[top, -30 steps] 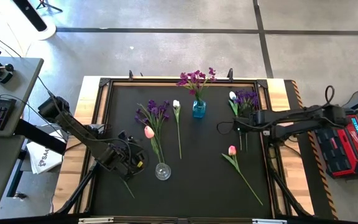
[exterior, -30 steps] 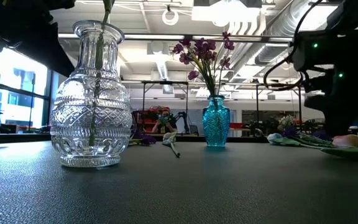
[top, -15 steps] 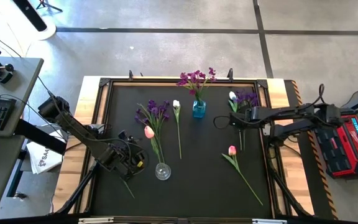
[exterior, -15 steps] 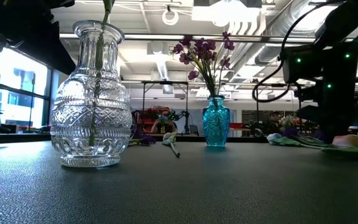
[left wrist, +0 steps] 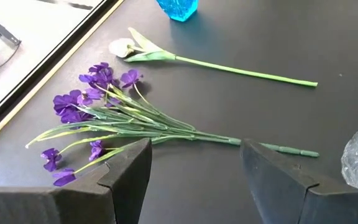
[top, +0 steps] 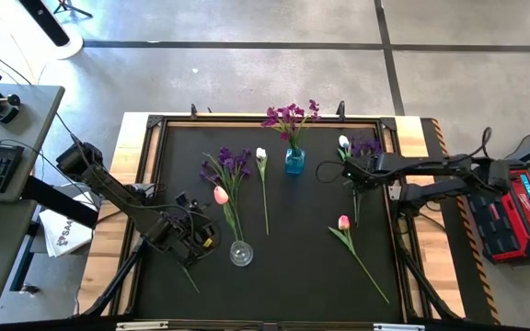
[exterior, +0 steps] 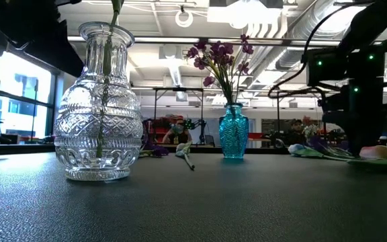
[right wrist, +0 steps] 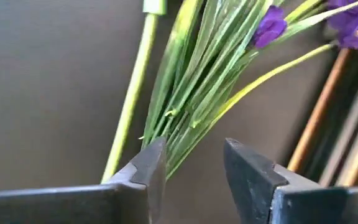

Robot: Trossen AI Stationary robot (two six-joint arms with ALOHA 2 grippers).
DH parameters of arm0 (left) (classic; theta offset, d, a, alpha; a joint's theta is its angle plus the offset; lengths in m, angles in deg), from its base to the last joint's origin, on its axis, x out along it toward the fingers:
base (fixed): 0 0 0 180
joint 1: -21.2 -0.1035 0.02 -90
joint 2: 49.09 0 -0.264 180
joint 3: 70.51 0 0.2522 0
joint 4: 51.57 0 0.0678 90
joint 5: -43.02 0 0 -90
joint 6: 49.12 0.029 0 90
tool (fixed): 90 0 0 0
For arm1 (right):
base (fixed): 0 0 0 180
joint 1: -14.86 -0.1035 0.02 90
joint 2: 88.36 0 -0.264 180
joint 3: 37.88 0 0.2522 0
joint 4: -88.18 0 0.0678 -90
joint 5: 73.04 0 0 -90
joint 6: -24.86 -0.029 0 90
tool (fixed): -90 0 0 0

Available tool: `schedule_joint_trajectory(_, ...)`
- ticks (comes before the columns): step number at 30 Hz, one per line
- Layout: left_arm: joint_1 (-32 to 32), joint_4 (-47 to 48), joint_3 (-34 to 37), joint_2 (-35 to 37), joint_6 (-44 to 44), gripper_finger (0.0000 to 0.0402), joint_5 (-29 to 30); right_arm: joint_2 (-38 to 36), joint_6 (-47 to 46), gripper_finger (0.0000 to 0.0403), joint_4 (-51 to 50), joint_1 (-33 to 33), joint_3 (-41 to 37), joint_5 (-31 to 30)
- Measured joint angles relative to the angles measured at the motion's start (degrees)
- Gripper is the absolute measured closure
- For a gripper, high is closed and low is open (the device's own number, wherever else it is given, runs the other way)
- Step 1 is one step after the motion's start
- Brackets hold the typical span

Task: Sort flowers into vase by color
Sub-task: Put the right dark violet flower into the blue vase

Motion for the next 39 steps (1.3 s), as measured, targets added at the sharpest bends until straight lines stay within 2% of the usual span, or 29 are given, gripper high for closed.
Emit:
schedule_joint_trajectory(4, 0.0, -0.26, 0.0, 0.0, -0.02, 0.0167, 0.99, -3.46, 0.55, 0.0224, 0.02, 0.07, 0.0, 2.48)
schedule_joint_trajectory(7, 0.02, -0.25, 0.0, 0.0, 0.06, 0.0167, 1.08, -4.78, -4.85, 0.0199, 0.15, 0.03, 0.0, 3.16)
schedule_joint_trajectory(11, 0.07, -0.27, 0.0, -0.59, 0.41, 0.0167, 1.18, -4.08, -9.1, 0.0197, 0.84, -0.68, 0.0, 3.53)
schedule_joint_trajectory(19, 0.07, -0.45, 0.0, -4.94, -0.15, 0.0167, 1.04, 0.02, -13.25, 0.0241, 3.67, -3.87, 0.0, 3.25)
schedule_joint_trajectory(27, 0.07, -1.56, 0.0, -6.84, -0.12, 0.0167, -1.51, 5.43, -14.29, 0.0292, 5.04, -5.69, 0.15, 2.57)
schedule_joint_trajectory(35, 0.07, -1.56, 0.0, -6.84, -0.12, 0.0167, -1.55, 6.07, -13.3, 0.0388, 4.24, -5.71, 0.18, 0.96)
schedule_joint_trajectory(39, 0.07, -1.56, 0.0, -6.82, -0.14, 0.0167, -1.55, 6.08, -12.69, 0.0393, 2.89, -5.69, 0.02, -1.56)
